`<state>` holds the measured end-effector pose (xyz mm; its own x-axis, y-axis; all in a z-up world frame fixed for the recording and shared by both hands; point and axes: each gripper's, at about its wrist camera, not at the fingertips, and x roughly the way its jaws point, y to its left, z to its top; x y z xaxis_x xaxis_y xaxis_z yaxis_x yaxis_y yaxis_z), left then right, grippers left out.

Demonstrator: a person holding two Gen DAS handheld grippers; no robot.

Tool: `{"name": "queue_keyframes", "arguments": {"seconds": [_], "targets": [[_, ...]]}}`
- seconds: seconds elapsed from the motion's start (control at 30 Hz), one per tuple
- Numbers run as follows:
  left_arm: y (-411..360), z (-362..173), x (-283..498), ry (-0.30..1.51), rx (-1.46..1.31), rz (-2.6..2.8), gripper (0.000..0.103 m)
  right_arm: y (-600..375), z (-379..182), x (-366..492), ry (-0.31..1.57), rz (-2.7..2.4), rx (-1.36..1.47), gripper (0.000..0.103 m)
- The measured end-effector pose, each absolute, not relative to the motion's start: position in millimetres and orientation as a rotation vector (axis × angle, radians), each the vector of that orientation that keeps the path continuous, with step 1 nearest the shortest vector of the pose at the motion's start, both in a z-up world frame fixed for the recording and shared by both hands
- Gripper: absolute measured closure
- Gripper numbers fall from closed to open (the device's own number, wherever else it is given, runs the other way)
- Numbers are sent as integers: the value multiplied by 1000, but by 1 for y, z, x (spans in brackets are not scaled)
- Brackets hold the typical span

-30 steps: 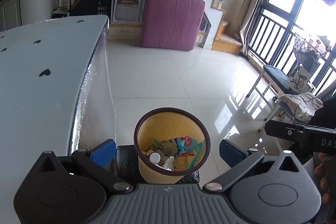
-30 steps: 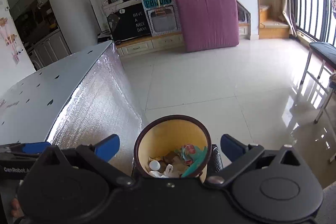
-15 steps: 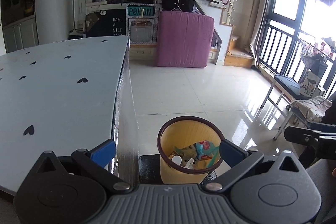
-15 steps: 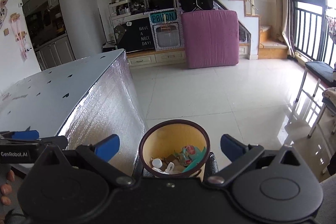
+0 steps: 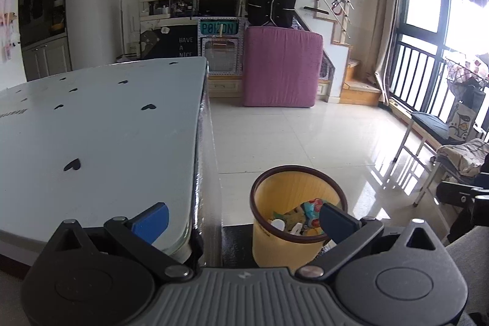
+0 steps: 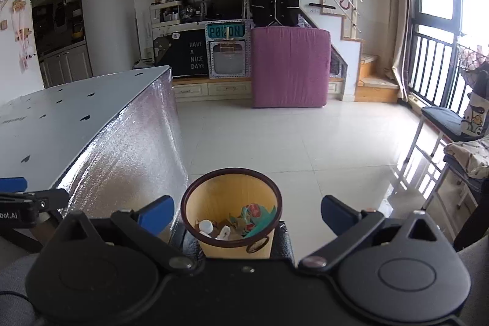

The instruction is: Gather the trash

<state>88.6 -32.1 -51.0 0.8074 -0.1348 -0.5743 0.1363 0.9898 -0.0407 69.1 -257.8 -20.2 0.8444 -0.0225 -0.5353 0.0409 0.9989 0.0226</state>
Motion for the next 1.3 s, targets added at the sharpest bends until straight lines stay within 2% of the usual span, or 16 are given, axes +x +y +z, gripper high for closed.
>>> {"name": "queue_keyframes", "arguments": {"seconds": [0.57,1.3], "targets": [[-28,-63,79,620,-4,-121,0,-253,-45,54,573,-69,39,0],[-30,-66,76,623,0,-124,0,-253,-46,51,569,-72,30,0]]}}
